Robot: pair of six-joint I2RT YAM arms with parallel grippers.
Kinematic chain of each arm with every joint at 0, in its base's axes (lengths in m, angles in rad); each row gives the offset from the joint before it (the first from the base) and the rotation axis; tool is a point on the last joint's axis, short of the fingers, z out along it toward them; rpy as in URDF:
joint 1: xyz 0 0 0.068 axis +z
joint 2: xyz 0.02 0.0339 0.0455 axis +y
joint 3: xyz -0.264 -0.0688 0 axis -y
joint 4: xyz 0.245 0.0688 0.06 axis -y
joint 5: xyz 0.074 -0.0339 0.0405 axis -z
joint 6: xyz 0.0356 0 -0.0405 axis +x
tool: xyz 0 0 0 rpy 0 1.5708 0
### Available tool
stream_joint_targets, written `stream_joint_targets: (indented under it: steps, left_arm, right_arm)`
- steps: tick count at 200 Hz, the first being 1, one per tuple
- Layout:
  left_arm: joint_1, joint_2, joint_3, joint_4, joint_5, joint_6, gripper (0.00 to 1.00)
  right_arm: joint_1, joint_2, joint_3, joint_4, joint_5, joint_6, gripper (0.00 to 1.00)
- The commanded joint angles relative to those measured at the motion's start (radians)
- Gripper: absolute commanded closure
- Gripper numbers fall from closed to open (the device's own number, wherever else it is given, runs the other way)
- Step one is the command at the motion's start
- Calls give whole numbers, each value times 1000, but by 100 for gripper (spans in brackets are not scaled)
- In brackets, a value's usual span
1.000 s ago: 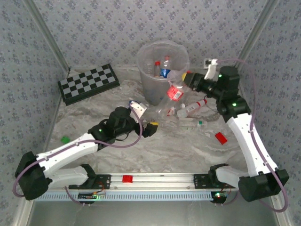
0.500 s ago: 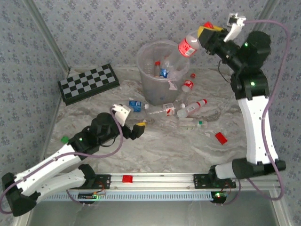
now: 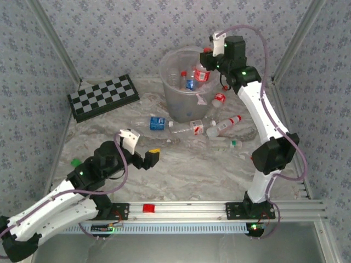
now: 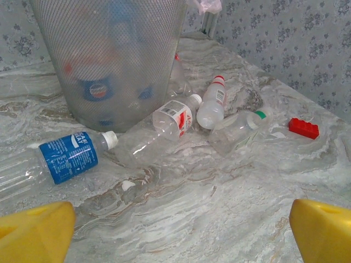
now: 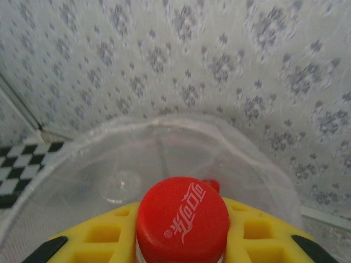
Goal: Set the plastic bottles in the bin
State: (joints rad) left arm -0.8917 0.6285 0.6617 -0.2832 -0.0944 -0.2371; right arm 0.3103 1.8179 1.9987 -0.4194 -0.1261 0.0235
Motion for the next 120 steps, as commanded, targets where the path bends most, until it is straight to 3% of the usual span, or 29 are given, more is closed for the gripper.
stream_joint_targets:
  steps: [1, 39, 120]
  left_arm:
    - [6, 2, -4, 26, 2, 1, 0]
    - [7, 48, 4, 63, 18, 7, 0]
    - [8, 63, 14, 43, 6, 5, 0]
  right_arm:
    - [14, 35, 75, -94, 31, -76, 100]
    - [43, 114, 93, -203, 42, -106, 100]
    - [68, 116, -186, 2, 19, 16, 100]
